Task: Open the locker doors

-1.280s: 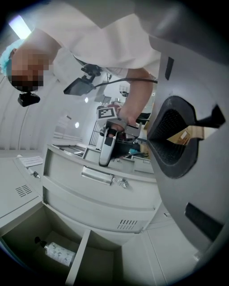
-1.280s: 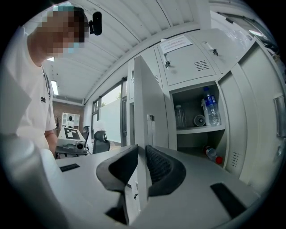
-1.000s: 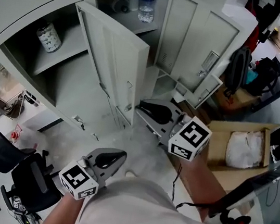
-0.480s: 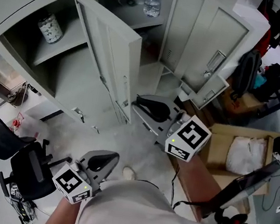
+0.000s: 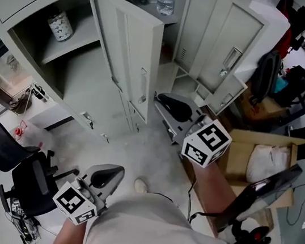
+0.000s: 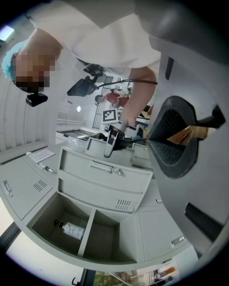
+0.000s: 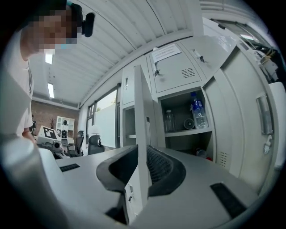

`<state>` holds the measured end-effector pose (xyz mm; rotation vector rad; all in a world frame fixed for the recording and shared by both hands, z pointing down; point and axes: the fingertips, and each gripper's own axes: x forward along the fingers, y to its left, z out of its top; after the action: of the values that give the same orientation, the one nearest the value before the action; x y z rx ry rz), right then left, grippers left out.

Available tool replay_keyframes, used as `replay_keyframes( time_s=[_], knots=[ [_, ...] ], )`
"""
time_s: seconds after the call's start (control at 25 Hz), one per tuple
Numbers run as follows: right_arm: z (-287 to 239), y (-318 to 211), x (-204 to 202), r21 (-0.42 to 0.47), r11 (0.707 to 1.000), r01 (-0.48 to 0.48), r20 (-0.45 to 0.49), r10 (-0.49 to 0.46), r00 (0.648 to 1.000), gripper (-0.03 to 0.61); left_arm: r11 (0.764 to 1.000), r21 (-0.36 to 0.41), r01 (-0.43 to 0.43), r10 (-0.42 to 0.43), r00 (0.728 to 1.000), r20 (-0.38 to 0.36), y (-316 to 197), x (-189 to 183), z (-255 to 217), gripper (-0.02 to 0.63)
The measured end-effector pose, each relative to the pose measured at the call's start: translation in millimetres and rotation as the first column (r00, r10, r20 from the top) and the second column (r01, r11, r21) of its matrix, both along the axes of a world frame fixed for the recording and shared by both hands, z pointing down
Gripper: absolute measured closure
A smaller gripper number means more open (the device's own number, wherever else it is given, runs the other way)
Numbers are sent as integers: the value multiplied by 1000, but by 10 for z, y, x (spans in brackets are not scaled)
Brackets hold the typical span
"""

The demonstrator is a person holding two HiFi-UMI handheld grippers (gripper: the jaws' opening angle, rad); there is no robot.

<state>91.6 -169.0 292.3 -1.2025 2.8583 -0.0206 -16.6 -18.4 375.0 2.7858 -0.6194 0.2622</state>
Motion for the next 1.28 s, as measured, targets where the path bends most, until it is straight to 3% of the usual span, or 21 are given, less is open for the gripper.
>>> replay_keyframes(
  time_s=[0.44,0.92,1.28],
  knots=[
    [372,898,-281,-106,994,-12,-34,8,999,525,1000,3,9,-9,999,-36,723,-312,-38,603],
    [733,2068,-656,-185,982,32,-116,-54,992,531,1000,3,0,0,994,-107,1592,-379,23,603],
    [896,2421,-808,-207,973,105,-147,-137,980,532,999,17,37,-35,995,-90,1768,-374,-9,603]
  ],
)
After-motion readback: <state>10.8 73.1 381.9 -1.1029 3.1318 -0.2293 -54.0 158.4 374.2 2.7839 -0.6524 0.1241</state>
